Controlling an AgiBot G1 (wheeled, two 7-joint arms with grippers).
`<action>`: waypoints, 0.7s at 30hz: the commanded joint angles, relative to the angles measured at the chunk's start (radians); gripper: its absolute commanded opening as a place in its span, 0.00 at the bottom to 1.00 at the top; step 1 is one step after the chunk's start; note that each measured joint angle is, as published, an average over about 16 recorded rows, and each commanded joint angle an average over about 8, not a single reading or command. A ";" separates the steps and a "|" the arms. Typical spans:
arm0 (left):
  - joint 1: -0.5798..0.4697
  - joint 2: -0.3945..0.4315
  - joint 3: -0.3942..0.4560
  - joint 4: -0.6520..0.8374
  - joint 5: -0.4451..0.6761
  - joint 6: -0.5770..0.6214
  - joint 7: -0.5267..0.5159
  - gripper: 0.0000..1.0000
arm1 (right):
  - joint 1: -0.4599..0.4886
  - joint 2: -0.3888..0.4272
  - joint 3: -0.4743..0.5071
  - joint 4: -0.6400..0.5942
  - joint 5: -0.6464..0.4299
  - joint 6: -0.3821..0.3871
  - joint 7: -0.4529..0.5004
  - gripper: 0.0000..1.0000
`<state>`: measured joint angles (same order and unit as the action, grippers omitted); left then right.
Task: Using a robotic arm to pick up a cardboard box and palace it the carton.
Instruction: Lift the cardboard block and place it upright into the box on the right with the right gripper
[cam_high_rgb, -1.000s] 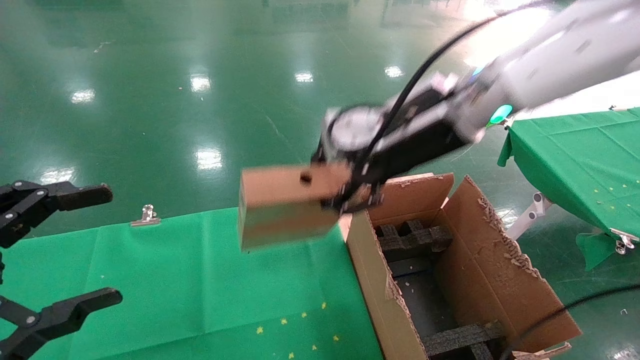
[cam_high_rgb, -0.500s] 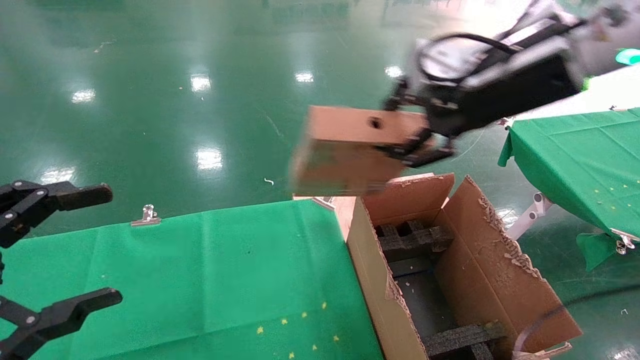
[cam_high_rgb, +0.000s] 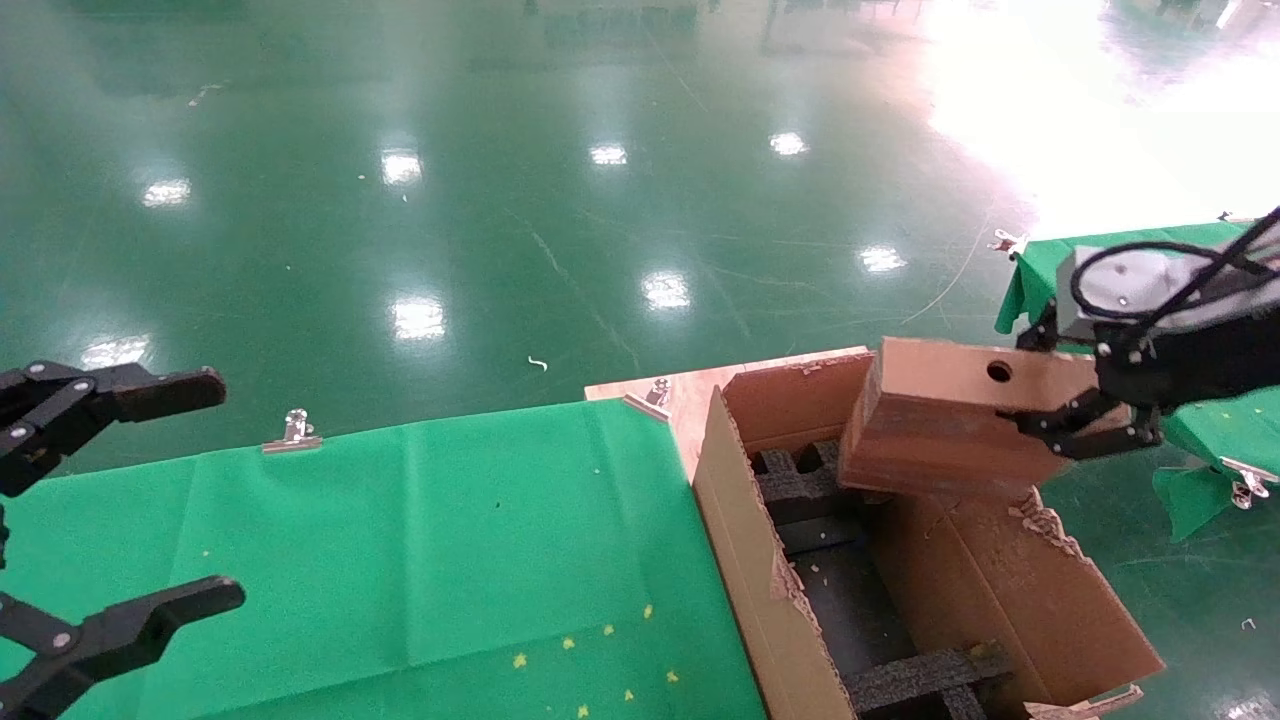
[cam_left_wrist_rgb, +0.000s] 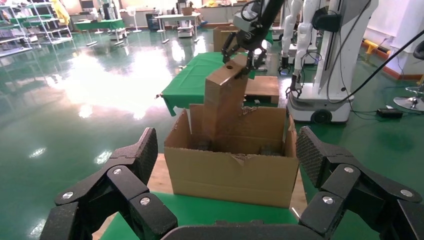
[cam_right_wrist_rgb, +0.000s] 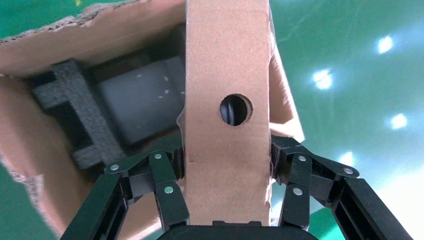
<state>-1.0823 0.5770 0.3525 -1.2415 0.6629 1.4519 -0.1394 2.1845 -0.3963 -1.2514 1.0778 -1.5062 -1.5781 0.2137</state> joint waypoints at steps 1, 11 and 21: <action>0.000 0.000 0.000 0.000 0.000 0.000 0.000 1.00 | -0.003 0.028 -0.020 0.006 0.010 0.004 0.012 0.00; 0.000 0.000 0.000 0.000 0.000 0.000 0.000 1.00 | -0.007 0.045 -0.042 0.020 0.000 0.020 0.027 0.00; 0.000 0.000 0.000 0.000 0.000 0.000 0.000 1.00 | -0.101 0.071 -0.070 0.062 -0.010 0.179 0.353 0.00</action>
<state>-1.0822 0.5769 0.3524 -1.2413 0.6625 1.4517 -0.1393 2.0852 -0.3207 -1.3245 1.1625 -1.5305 -1.4021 0.5833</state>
